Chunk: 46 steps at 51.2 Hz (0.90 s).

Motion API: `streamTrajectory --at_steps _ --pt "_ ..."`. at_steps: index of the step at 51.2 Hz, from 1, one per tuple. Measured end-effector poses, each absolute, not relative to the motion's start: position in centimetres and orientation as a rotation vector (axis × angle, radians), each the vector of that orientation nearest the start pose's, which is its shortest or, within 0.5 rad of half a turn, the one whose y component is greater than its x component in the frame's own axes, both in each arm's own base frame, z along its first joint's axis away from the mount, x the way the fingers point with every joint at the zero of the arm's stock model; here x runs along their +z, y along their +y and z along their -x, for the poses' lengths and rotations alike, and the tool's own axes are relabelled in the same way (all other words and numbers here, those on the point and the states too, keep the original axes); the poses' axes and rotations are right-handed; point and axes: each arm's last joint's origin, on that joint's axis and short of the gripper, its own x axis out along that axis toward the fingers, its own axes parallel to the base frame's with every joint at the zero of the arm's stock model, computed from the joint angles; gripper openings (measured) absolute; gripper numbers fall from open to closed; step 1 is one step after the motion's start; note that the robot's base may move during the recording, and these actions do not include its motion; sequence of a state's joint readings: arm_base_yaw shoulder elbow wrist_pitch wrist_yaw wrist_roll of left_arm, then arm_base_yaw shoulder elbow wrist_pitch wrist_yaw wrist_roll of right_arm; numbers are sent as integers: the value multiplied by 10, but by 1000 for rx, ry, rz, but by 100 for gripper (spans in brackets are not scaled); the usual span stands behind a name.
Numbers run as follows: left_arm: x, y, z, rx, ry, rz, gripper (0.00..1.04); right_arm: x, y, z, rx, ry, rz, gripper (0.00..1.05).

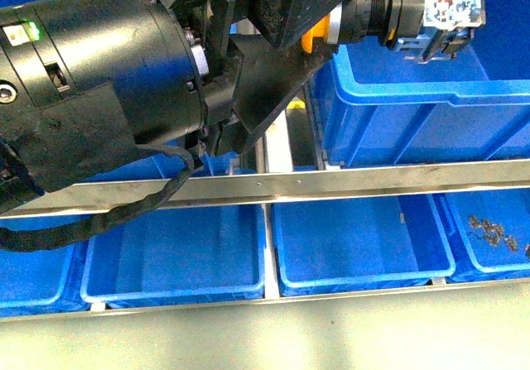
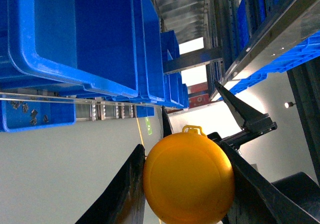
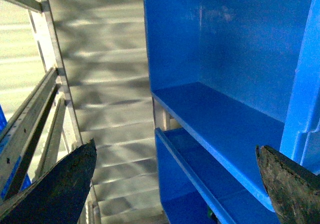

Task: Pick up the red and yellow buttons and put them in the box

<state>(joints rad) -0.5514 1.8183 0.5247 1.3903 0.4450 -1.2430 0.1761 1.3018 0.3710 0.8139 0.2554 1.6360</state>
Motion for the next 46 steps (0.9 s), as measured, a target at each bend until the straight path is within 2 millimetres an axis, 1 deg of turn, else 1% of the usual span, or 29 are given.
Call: streamTrajectory --at_steps 11,23,31,46 --pt "144 -169 -252 -910 544 1137 33 181 47 -238 -139 63 -1599 97" --pt "139 -169 -253 -898 560 1137 33 184 61 -239 -96 75 -1601 97" --pt "138 -169 -253 -894 565 1136 33 183 71 -236 -81 93 -1597 97" --pt "135 -170 -254 -889 573 1136 33 173 88 -233 -56 137 -1608 97"
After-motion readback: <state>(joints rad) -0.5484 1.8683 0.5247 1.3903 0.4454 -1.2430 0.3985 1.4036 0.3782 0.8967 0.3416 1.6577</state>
